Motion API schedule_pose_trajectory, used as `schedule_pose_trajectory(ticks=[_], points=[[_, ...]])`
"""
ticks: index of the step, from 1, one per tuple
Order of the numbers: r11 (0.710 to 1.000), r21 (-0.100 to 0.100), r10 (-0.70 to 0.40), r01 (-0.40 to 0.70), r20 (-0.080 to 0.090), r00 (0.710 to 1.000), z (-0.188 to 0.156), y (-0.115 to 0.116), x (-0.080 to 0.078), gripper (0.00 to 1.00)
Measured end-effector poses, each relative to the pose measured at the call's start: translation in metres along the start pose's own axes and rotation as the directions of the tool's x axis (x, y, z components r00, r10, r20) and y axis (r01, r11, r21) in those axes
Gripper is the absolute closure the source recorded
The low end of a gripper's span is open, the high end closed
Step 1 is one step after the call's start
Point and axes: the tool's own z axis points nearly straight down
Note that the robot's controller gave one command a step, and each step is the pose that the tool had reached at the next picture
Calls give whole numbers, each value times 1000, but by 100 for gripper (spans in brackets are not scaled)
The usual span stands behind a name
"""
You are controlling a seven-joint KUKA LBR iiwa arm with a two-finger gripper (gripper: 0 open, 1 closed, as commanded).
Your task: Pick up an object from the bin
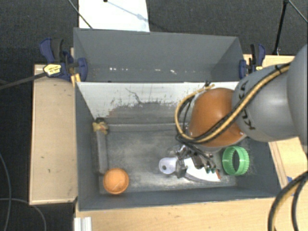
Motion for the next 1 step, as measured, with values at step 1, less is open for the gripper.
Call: schedule_pose_trajectory(ticks=[1], points=[[1000, 0, 1, -1, 0, 1000, 0, 0, 0, 100]])
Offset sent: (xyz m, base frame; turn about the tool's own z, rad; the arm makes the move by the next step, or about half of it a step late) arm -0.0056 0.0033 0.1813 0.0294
